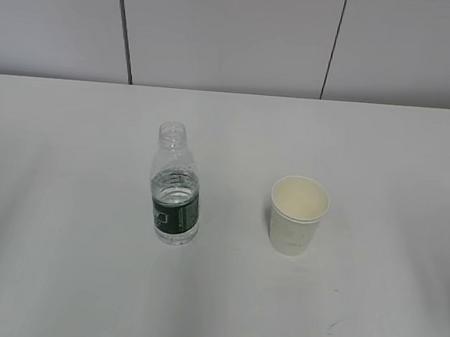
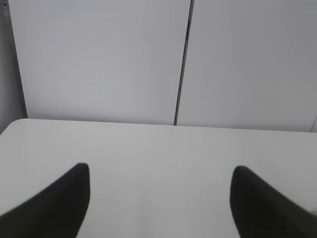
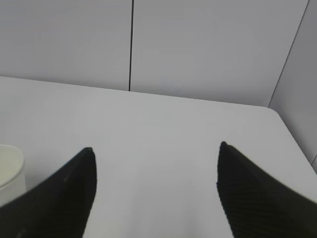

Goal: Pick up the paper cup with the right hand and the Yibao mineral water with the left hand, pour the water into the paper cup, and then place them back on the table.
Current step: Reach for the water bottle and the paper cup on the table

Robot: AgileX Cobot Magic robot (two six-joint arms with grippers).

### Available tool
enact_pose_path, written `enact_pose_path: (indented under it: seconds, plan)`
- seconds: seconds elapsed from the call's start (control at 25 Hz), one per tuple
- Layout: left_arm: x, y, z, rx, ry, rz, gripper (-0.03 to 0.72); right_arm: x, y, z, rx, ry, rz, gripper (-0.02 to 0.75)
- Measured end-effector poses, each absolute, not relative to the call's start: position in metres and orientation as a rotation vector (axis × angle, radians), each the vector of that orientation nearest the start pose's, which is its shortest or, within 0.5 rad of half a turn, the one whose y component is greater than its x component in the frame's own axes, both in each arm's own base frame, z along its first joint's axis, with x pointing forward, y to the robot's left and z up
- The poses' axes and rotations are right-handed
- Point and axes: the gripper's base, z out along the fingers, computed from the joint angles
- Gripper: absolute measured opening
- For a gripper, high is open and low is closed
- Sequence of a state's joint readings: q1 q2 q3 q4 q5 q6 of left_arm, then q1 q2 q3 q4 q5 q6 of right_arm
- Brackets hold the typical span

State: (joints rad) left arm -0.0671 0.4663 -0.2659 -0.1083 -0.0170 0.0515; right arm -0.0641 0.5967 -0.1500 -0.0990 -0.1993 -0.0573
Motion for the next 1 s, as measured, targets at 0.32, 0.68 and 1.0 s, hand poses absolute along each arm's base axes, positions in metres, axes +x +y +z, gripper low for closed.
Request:
enact_pose_path:
  seconds: [0.32,0.68,1.0]
  plan:
    - [0.174,-0.009,0.24,-0.028,1.728,-0.076,0.532,0.151,-0.006,0.217,-0.102,1.754,-0.115,0.59]
    - [0.22,-0.036,0.186,0.111,1.766,-0.119,0.532,0.197,-0.002,0.18,-0.156,1.8,-0.045,0.59]
    - [0.224,-0.055,0.151,0.354,1.888,-0.223,0.532,0.21,0.008,0.148,-0.293,1.851,0.042,0.59]
